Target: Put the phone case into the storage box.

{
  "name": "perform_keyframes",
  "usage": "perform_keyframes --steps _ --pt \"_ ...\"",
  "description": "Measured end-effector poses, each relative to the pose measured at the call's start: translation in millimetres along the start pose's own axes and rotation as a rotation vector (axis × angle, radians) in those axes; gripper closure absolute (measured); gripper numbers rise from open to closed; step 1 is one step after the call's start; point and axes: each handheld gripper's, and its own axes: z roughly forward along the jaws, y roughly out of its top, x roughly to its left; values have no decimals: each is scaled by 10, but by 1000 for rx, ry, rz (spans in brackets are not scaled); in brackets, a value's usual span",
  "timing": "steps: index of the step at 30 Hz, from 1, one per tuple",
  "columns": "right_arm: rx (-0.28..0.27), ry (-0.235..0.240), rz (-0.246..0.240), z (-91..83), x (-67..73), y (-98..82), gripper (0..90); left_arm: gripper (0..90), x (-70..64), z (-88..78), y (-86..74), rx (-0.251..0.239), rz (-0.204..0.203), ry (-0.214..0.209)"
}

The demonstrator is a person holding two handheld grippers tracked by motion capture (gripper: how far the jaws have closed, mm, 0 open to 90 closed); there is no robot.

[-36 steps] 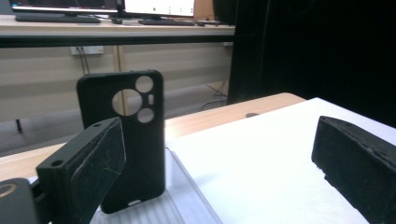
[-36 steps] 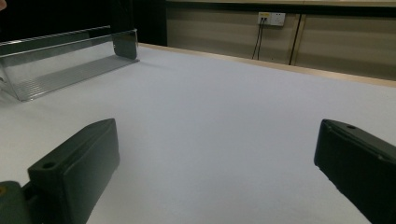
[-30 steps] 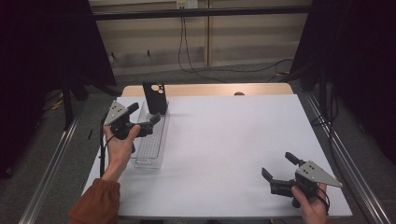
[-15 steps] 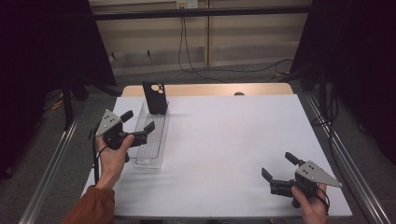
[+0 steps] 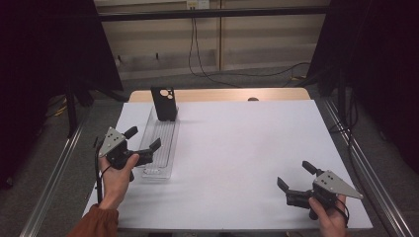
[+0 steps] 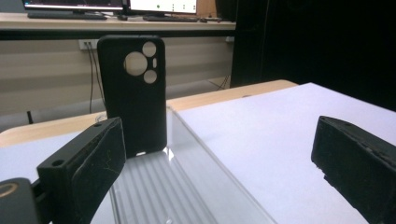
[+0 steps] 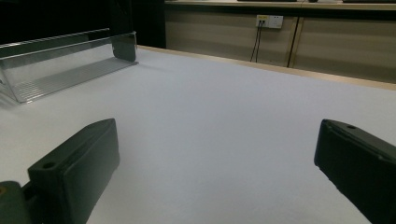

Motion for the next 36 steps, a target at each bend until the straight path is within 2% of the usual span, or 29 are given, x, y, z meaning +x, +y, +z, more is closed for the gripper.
perform_keyframes --steps 5,10,12,14,17,20,25,36 --pt "-3 0 -1 -6 2 1 0 30 -24 -87 -65 -17 -4 6" --pt "-2 -3 0 -14 1 -2 0 30 -45 -197 -175 -8 -13 11" --pt "-2 -3 0 -15 2 -2 0 30 -44 -237 -196 -4 -5 16" --pt "-2 -5 3 -17 3 -3 0 30 -51 -275 -221 -16 -18 20" --pt "-2 -8 2 -27 0 -7 0 30 -72 -338 -253 -11 -8 27" --pt "-2 -14 5 -46 -1 -9 0 30 -85 -372 -284 -5 -16 15" --pt "-8 -23 5 -72 -8 -14 0 30 -117 -439 -330 17 -58 5" --pt "-5 -36 17 -120 -18 -38 0 30 -138 -600 -432 20 -57 26"
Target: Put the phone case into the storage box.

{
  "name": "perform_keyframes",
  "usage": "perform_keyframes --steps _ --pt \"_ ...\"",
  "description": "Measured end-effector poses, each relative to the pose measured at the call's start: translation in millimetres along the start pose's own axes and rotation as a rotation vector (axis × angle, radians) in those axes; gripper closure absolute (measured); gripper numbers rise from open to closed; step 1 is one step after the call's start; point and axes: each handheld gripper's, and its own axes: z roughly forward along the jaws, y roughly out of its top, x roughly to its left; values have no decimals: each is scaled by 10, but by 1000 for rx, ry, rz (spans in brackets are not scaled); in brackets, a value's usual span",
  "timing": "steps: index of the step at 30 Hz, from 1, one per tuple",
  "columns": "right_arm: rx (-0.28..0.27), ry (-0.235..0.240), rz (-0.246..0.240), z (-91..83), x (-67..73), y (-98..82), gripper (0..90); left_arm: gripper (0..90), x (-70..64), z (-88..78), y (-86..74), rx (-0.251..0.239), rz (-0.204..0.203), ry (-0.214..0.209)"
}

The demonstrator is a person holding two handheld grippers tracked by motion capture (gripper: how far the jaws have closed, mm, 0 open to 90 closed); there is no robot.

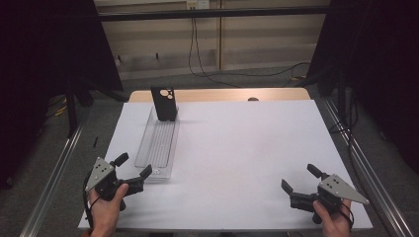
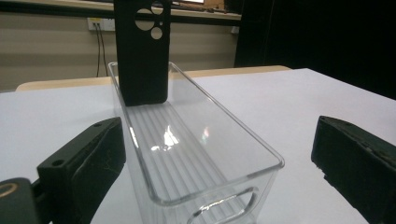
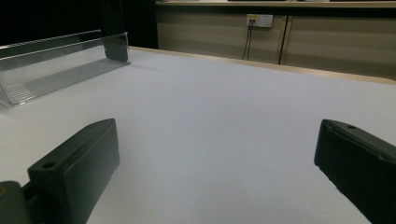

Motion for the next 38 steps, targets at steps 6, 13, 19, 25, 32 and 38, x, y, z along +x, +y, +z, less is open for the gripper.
perform_keyframes --steps 6,13,19,25,32,38 --pt "3 -8 3 -9 -11 -11 0 30 -29 -90 -23 -4 -5 24" --pt "10 -5 4 -4 -5 -15 0 30 -19 -165 -108 12 -2 25" --pt "6 -4 3 -9 -6 -13 0 31 -7 -212 -145 3 -13 57" --pt "8 -2 3 -8 -3 -17 0 32 -62 -218 -149 -3 -20 60" --pt "12 4 -4 10 14 -20 0 40 -11 -245 -145 -25 -46 99" --pt "14 3 -2 25 12 -23 0 41 -11 -208 -148 -1 -21 88"
